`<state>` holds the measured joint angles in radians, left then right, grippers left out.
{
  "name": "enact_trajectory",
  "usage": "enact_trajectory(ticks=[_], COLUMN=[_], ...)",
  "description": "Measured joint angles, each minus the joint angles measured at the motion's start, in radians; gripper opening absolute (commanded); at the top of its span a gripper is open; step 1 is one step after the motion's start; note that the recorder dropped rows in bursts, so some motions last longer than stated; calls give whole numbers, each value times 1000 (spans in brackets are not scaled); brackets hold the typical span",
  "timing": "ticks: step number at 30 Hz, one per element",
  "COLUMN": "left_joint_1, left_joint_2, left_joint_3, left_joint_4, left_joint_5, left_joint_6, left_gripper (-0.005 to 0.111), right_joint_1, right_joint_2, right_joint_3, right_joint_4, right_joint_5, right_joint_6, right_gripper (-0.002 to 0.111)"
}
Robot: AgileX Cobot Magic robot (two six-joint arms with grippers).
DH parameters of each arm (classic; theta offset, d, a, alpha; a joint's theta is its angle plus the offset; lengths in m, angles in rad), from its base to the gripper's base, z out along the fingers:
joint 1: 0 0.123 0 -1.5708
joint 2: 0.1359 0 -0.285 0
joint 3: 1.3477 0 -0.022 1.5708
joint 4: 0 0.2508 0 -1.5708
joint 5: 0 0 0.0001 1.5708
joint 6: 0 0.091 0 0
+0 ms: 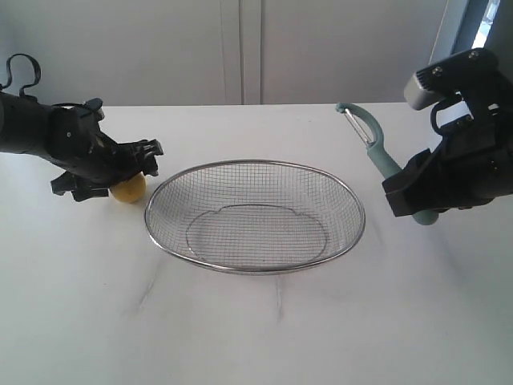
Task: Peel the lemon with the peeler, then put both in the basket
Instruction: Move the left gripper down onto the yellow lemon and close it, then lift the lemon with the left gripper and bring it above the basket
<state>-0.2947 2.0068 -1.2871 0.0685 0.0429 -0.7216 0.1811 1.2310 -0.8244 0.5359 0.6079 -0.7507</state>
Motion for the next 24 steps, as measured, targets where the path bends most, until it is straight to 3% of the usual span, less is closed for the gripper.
enact_trajectory(ticks=[7, 9, 11, 12, 16, 20, 24], left_joint_1=[0, 0, 0, 0, 0, -2, -2], left_joint_2=[30, 30, 30, 30, 30, 5, -70], left_joint_3=[0, 0, 0, 0, 0, 0, -6], left_joint_4=[0, 0, 0, 0, 0, 87, 115], left_joint_5=[-28, -28, -30, -30, -30, 3, 78], left_joint_6=[0, 0, 0, 0, 28, 266, 395], left_gripper=[86, 74, 54, 38, 0, 0, 0], right_joint_1=[0, 0, 0, 0, 0, 0, 0], right_joint_2=[0, 0, 0, 0, 0, 0, 0], right_joint_3=[0, 0, 0, 0, 0, 0, 0], right_joint_4=[0, 0, 0, 0, 0, 0, 0], right_joint_5=[0, 0, 0, 0, 0, 0, 0], right_joint_6=[0, 0, 0, 0, 0, 0, 0], right_gripper=[0, 0, 0, 0, 0, 0, 0])
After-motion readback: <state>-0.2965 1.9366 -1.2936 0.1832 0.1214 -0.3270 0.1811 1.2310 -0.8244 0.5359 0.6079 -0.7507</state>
